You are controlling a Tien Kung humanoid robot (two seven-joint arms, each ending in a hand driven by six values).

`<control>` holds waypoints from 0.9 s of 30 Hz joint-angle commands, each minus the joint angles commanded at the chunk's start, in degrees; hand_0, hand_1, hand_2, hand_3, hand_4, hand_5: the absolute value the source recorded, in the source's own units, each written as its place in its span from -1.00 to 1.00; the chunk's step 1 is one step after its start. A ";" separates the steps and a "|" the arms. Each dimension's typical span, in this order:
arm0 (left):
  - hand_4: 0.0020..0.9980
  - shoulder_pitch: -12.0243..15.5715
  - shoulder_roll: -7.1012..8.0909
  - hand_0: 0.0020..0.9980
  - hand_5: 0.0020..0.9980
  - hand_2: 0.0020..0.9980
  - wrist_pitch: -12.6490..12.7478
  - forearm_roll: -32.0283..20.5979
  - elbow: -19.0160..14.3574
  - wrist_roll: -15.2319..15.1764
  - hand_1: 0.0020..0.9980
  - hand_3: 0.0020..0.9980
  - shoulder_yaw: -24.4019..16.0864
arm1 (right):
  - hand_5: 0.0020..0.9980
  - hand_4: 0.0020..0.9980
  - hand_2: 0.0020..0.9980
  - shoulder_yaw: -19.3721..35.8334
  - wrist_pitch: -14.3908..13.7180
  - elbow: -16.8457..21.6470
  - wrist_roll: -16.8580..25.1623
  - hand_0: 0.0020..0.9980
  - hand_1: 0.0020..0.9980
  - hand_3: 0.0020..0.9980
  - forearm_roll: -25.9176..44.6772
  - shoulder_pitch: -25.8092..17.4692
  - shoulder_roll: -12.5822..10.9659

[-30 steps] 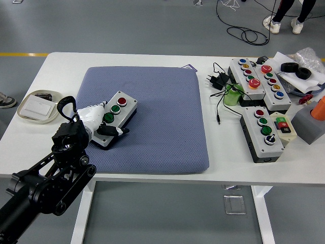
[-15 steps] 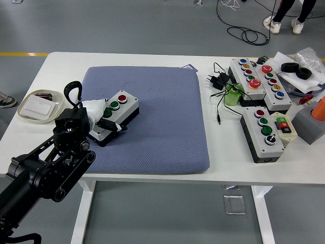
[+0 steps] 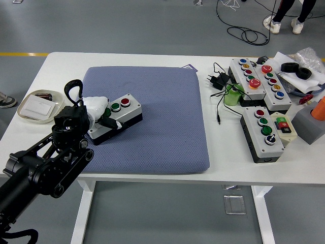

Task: Pick up the button,place it on the desk,press the button,press the button

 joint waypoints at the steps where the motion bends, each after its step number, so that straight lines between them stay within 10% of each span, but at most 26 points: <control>1: 0.27 -0.02 0.03 -0.48 -0.68 -0.51 0.09 0.00 0.03 -0.11 -0.49 -0.23 0.04 | -0.53 -0.24 0.46 0.01 0.00 0.00 0.00 0.35 0.33 0.21 -0.01 0.00 0.00; 2: -0.12 -0.01 0.23 -0.44 -1.00 -0.73 1.20 0.00 0.20 -1.41 -0.69 -0.52 0.25 | -0.53 -0.24 0.45 0.01 0.02 0.00 -0.01 0.35 0.33 0.21 -0.04 0.01 0.00; 8: -0.29 0.15 1.02 -0.38 -1.00 -0.78 4.18 0.00 0.74 -5.75 -0.75 -0.58 0.94 | -0.53 -0.24 0.45 0.03 0.04 0.00 -0.03 0.34 0.33 0.21 -0.08 -0.04 0.02; 17: -0.25 -0.23 4.19 -0.38 -1.00 -0.80 10.88 0.00 2.89 -20.25 -0.74 -0.58 3.85 | -0.53 -0.24 0.45 0.17 -0.03 0.00 -0.06 0.34 0.33 0.21 -0.07 -0.21 -0.03; 27: -0.35 -0.46 5.87 -0.44 -1.00 -0.82 16.00 0.00 4.38 -29.88 -0.82 -0.60 4.04 | -0.53 -0.24 0.45 0.44 0.01 0.00 -0.16 0.34 0.33 0.21 -0.50 -0.43 0.01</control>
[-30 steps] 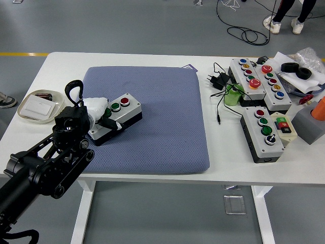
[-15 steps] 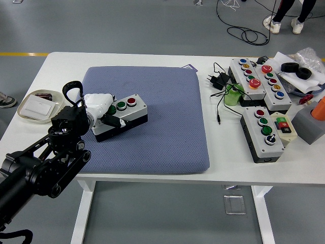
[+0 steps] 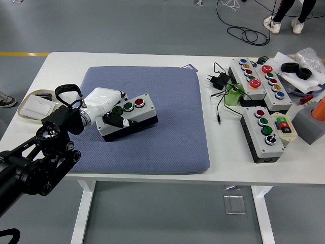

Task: Pick up the button,place it on the desk,press the button,press the button

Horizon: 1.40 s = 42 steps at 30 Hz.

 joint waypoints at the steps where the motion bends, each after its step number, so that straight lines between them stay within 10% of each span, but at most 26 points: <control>1: -0.35 -0.03 0.10 -0.44 -1.00 -0.82 0.09 0.00 0.06 -0.66 -0.82 -0.60 0.03 | -0.53 -0.24 0.45 0.02 0.01 0.00 0.00 0.34 0.33 0.21 -0.05 -0.01 0.00; 17: -0.35 -2.73 1.06 -0.45 -1.00 -0.82 4.30 0.00 -0.90 -8.55 -0.82 -0.60 7.08 | -0.53 -0.24 0.45 0.02 0.00 0.00 0.00 0.34 0.33 0.21 -0.11 0.32 0.11; 42: -0.34 -6.55 1.34 -0.46 -1.00 -0.80 7.28 0.00 2.33 -10.22 -0.81 -0.58 13.89 | -0.54 -0.24 0.45 -0.28 0.07 0.00 -0.03 0.34 0.33 0.21 -0.13 0.62 0.18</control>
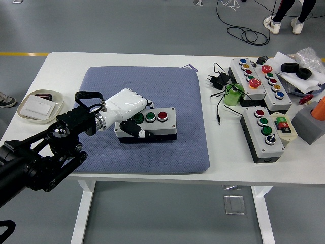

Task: Pick up the button,place it on the desk,press the button,press the button

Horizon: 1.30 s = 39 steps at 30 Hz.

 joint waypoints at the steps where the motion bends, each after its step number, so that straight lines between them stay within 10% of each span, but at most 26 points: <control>1: -0.34 -0.13 0.02 -0.46 -1.00 -0.80 -0.01 0.00 0.02 -0.04 -0.81 -0.58 0.21 | -0.54 -0.24 0.45 0.03 0.02 0.00 -0.01 0.34 0.33 0.21 -0.07 0.02 0.00; 28: 0.02 -0.08 -0.20 -0.46 -1.00 -0.47 -2.93 0.00 1.06 0.98 -0.54 -0.06 -0.72 | -0.54 -0.24 0.44 -0.57 0.04 0.00 0.02 0.34 0.33 0.21 0.41 0.25 -0.07; 29: 0.41 -0.02 -0.14 0.02 -0.62 0.03 -3.05 0.00 0.96 1.14 -0.01 0.49 -0.73 | -0.54 -0.24 0.44 -0.60 0.04 0.00 0.01 0.34 0.32 0.20 0.45 0.23 -0.07; 34: 0.41 0.12 -0.14 0.02 -0.62 0.03 -3.59 0.00 0.82 1.76 -0.01 0.49 -0.89 | -0.54 -0.24 0.44 -0.62 0.10 0.00 -0.02 0.34 0.32 0.20 0.33 0.20 -0.07; 35: 0.75 0.13 -0.13 0.11 -0.10 0.39 -3.92 0.00 0.81 1.85 0.28 0.72 -0.91 | -0.54 -0.24 0.45 -0.56 0.09 0.00 -0.04 0.34 0.32 0.21 0.28 0.18 -0.06; 39: 0.75 0.24 -0.03 0.11 -0.10 0.39 -4.42 0.00 0.82 2.18 0.28 0.72 -0.85 | -0.54 -0.24 0.45 -0.50 0.07 0.00 -0.04 0.34 0.32 0.21 0.32 0.05 -0.05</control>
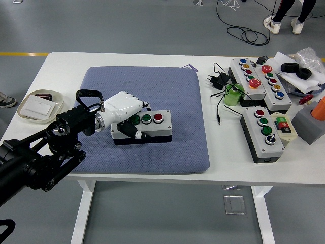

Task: Pick up the button,place it on the desk,press the button,press the button

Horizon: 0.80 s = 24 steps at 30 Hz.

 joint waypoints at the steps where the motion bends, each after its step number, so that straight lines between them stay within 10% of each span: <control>1: 0.75 0.01 0.01 0.11 -0.10 0.39 -0.06 0.00 0.00 0.02 0.28 0.72 0.00 | -0.54 -0.24 0.45 0.00 0.00 0.00 0.00 0.34 0.32 0.21 0.01 -0.01 0.00; 11: 0.85 0.83 0.84 0.59 0.02 0.72 0.74 0.00 -2.73 1.46 0.68 0.95 -0.70 | -0.54 -0.24 0.45 0.26 -0.02 0.00 -0.05 0.34 0.33 0.21 -0.33 -0.33 0.01; 24: 0.95 2.97 3.12 0.94 0.13 0.97 -6.19 0.00 -11.45 1.13 0.93 1.00 -3.64 | -0.54 -0.24 0.44 0.40 0.15 0.00 -0.08 0.34 0.32 0.21 -0.54 -0.30 -0.01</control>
